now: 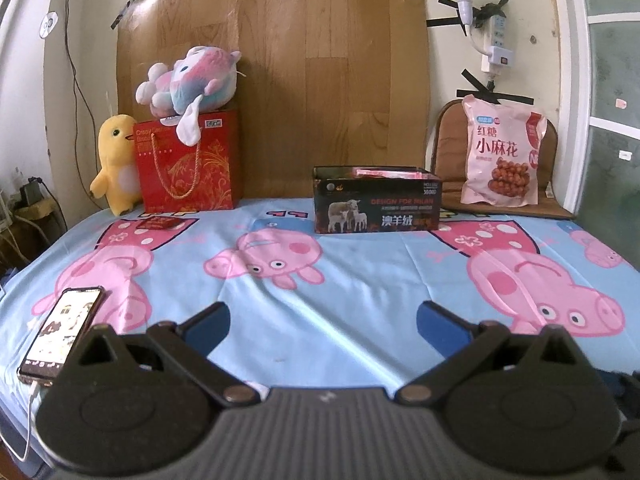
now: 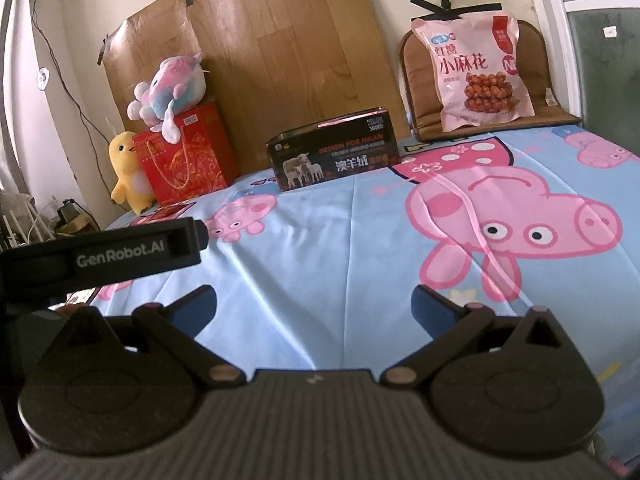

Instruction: Organize snacks

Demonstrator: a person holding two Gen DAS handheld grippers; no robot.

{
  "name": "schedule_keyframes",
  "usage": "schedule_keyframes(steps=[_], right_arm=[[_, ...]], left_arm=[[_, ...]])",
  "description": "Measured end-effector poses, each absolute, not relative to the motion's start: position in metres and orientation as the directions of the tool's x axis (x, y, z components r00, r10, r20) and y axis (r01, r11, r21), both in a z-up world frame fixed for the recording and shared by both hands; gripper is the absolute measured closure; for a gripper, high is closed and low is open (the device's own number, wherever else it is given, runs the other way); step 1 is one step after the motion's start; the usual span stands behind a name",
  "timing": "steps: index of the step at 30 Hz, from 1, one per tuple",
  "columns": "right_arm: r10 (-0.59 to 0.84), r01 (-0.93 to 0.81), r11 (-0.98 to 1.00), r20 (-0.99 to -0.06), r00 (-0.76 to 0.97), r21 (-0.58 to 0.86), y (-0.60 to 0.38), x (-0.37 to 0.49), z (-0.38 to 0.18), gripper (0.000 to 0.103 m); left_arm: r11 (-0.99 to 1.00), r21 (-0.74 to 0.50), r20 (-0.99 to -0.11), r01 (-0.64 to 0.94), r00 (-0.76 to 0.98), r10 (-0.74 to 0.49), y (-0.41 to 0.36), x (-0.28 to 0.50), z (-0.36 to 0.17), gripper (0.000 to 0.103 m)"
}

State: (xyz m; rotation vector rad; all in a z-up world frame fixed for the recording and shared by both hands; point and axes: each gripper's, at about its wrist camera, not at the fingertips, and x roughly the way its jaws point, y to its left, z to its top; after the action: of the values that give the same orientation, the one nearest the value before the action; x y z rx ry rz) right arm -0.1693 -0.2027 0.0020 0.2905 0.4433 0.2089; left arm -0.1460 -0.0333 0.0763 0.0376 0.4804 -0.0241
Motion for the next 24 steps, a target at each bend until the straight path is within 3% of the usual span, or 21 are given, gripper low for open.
schedule_keyframes(steps=[24], right_arm=[[0.243,-0.111,0.933,-0.373,0.895,0.342,-0.2112,-0.169,0.0032,0.0]], left_arm=[[0.997,0.023,-0.464,0.067,0.884,-0.048,-0.0338,-0.1471,0.0774,0.0]])
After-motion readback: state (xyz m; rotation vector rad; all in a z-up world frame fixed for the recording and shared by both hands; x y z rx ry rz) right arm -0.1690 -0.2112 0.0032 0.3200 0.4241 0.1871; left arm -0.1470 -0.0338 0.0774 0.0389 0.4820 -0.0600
